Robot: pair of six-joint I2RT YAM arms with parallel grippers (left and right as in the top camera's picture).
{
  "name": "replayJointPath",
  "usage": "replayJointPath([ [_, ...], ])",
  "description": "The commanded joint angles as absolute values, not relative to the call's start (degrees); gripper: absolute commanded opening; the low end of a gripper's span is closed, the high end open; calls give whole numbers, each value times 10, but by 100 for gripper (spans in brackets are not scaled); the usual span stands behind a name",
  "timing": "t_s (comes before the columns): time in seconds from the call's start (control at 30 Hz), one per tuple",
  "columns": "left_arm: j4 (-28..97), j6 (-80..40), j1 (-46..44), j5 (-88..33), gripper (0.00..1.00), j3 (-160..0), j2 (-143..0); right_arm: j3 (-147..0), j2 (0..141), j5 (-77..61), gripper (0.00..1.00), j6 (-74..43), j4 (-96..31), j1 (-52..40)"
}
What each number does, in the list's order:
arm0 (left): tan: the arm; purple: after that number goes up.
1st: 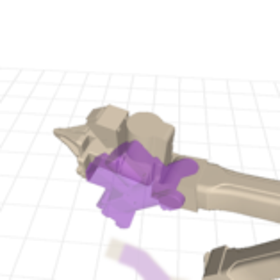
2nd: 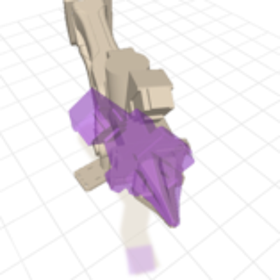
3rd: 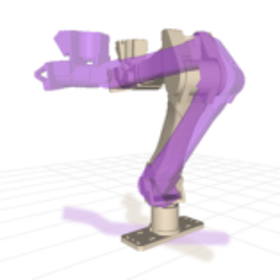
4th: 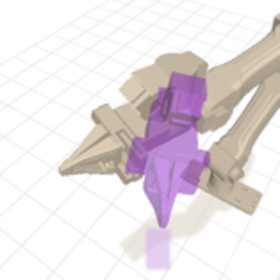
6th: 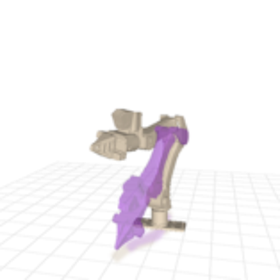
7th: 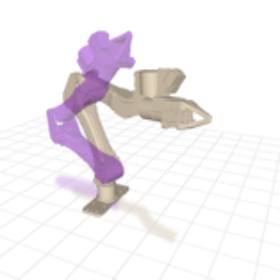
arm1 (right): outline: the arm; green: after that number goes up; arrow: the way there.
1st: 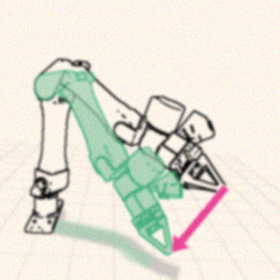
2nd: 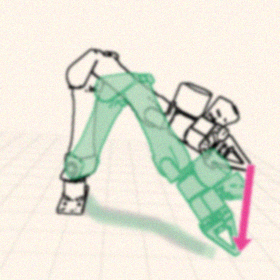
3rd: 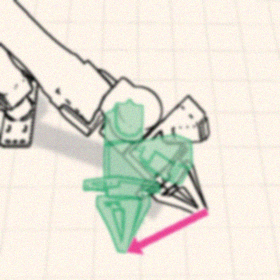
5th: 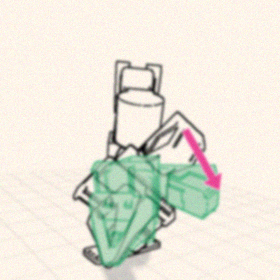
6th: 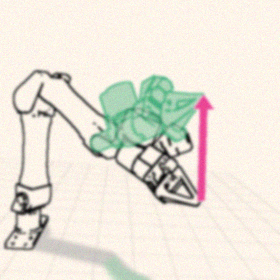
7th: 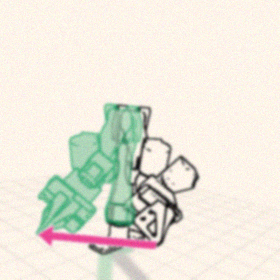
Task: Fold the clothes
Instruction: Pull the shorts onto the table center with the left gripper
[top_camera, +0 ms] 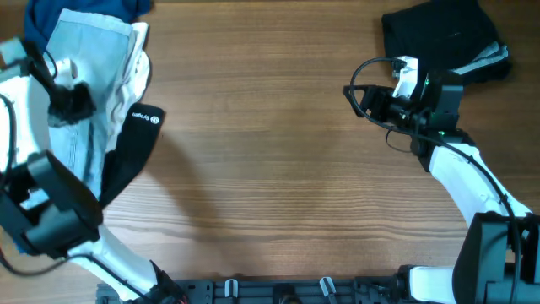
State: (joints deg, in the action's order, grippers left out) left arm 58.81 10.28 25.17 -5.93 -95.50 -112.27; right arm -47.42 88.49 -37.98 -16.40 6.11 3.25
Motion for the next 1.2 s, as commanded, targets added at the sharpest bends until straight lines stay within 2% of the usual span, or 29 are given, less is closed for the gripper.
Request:
replayJointPath([
  [0.0,610,98,179,-90,4,-1017,-1009,-523,871,-430,79,-155,68,57],
  [0.1,609,98,121,-65,4,-1021,-946,-588,857,-475,77,-155,38,93],
  [0.23,568,59,27,-100,4,-1023,-920,-619,814,-474,77,-150,19,124],
  [0.37,504,29,-94,-111,4,-1023,-966,-619,781,-475,77,-152,-11,175],
  [0.67,360,-34,-286,-214,4,-1023,-1132,-619,766,-484,78,-152,-40,282],
  [0.7,341,-33,-308,-214,8,-1023,-1148,-619,766,-484,78,-152,-41,289],
  [0.73,330,-33,-319,-214,33,-1023,-1154,-619,766,-484,78,-152,-43,293],
  [0.77,319,-33,-331,-209,82,-1023,-1157,-619,766,-484,79,-152,-45,297],
  [0.8,316,-33,-335,-196,100,-1023,-1157,-619,766,-484,79,-152,-48,299],
  [0.97,377,-43,-276,-145,100,-1025,-1082,-619,766,-486,85,-150,-84,297],
  [1.07,509,-50,-193,-121,100,-1025,-996,-619,766,-481,86,-96,-173,268],
  [1.17,645,-50,-149,-141,100,-1024,-960,-619,767,-411,91,-59,-266,189],
])
